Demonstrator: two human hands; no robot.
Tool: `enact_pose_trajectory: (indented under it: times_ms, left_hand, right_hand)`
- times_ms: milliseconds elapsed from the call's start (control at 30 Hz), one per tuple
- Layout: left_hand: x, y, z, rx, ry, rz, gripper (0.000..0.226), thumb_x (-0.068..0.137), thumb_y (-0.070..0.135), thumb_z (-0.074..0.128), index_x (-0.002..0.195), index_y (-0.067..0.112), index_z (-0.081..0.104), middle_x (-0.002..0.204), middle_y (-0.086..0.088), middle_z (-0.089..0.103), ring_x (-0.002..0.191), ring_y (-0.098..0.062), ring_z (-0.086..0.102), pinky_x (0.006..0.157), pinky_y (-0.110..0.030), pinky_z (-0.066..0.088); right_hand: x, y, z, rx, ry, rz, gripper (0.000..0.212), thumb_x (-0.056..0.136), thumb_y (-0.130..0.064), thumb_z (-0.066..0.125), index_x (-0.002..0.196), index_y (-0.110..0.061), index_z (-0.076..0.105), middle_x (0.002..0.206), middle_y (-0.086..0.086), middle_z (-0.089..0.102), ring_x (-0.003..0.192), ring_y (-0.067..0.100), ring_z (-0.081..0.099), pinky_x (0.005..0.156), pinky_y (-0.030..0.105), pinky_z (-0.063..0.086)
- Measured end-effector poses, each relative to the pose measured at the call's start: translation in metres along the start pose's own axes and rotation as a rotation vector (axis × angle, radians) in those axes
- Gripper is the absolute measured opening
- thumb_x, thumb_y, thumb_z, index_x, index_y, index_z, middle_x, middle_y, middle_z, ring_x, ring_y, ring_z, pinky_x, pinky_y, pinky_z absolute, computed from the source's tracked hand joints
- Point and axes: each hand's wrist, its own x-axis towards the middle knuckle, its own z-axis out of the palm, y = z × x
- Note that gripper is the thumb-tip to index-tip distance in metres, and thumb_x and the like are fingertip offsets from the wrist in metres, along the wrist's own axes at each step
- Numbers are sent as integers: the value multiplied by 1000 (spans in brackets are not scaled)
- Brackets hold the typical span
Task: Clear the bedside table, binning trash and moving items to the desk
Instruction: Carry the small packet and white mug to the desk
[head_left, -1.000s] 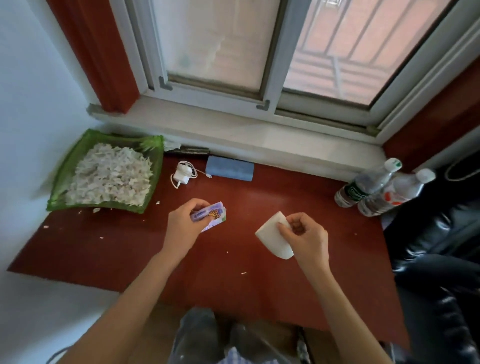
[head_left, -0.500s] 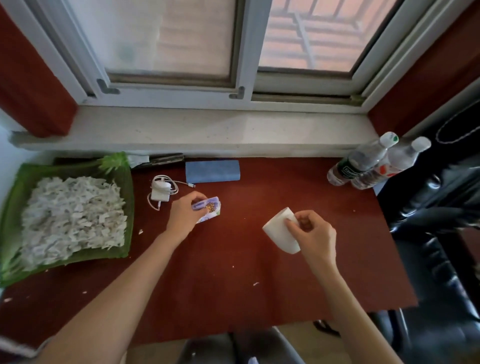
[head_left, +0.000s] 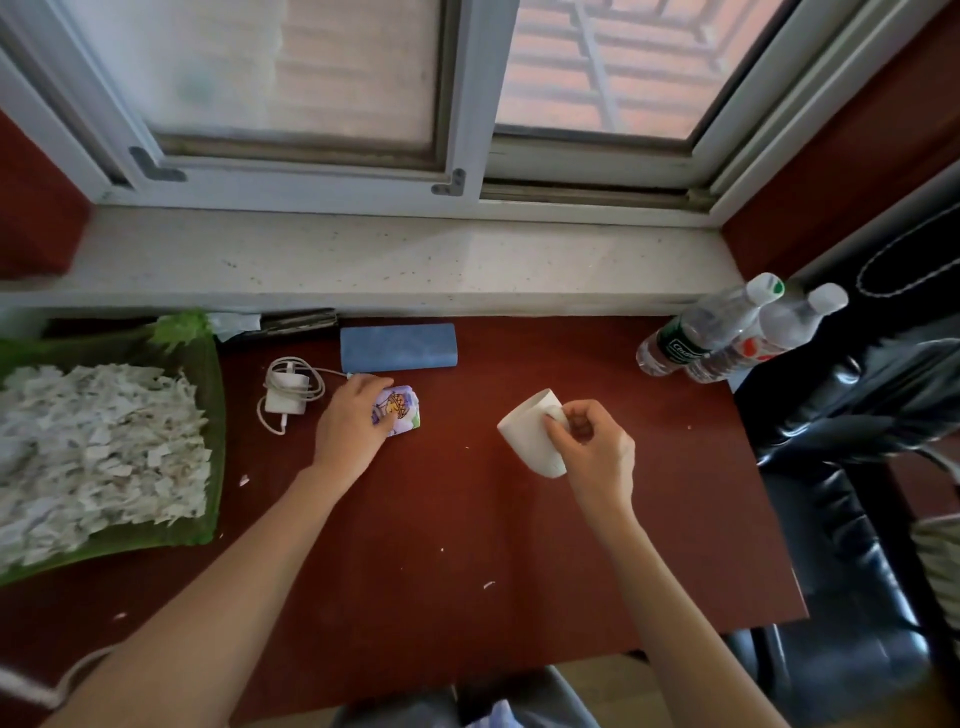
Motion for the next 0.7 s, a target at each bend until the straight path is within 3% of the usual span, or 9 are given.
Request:
enact_pose_trajectory:
  times_ms: [167, 300, 467, 700]
  left_hand:
    - [-24, 15, 6, 200, 94, 213, 48, 71, 12, 75, 117, 6, 61, 116, -14, 59, 108, -32, 55, 91, -46, 48]
    - [-47, 36, 30, 300, -47, 336, 53, 77, 25, 73, 124, 7, 58, 130, -17, 56, 123, -34, 50, 101, -48, 43]
    - [-57, 55, 59, 422, -270, 343, 69, 74, 43, 72, 132, 11, 51, 139, -15, 49, 130, -33, 44, 104, -48, 38]
    - [-59, 62, 74, 478, -384, 317, 75, 87, 53, 51, 147, 19, 24, 158, -8, 15, 145, -28, 14, 116, -45, 17]
  right_hand:
    - [10, 6, -6, 6, -2, 11, 7, 80, -26, 69, 77, -26, 63, 72, -7, 64, 66, 2, 54, 58, 18, 40]
    - [14, 13, -15, -13, 30, 37, 7, 82, -28, 67, 79, -26, 61, 72, -7, 62, 64, 3, 53, 56, 15, 37]
    - [23, 28, -25, -50, 68, 58, 7, 84, -30, 64, 84, -24, 59, 73, -11, 60, 69, 4, 55, 61, 20, 39]
    - [44, 50, -38, -169, 77, 74, 11, 88, -30, 59, 89, -20, 54, 82, -11, 56, 79, 12, 52, 64, 25, 34]
